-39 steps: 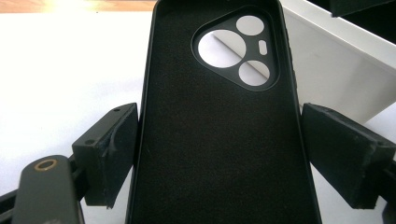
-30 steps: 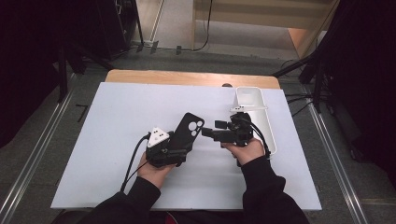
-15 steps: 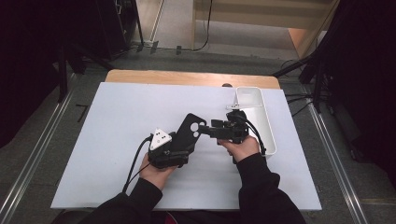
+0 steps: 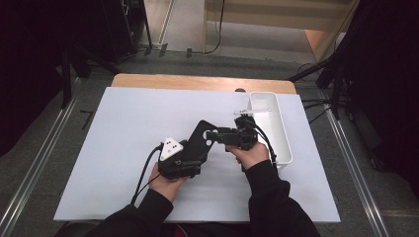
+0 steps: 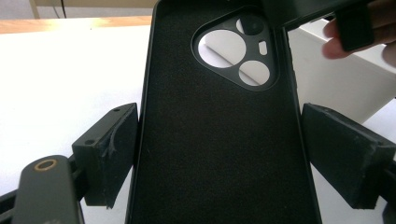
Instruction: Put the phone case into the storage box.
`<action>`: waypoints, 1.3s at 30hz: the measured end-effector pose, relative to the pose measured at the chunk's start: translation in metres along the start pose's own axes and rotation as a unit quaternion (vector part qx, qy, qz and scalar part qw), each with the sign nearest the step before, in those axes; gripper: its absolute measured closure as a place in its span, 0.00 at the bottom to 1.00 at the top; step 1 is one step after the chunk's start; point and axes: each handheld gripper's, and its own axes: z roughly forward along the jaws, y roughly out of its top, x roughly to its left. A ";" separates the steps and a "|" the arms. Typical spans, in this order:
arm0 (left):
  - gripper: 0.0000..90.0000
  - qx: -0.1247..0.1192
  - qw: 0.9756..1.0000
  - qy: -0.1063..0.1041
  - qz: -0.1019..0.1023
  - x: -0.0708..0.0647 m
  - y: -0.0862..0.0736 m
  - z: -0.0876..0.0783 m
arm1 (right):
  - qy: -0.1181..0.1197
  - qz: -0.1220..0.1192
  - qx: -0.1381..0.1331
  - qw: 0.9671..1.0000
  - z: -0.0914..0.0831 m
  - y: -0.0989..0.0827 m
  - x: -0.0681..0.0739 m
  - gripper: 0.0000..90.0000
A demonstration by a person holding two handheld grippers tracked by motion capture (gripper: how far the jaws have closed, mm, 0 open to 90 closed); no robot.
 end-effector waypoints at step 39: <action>0.15 -0.009 1.000 -0.011 0.010 -0.006 -0.001 -0.001 | 0.056 0.104 0.027 0.993 0.004 0.007 -0.005 0.81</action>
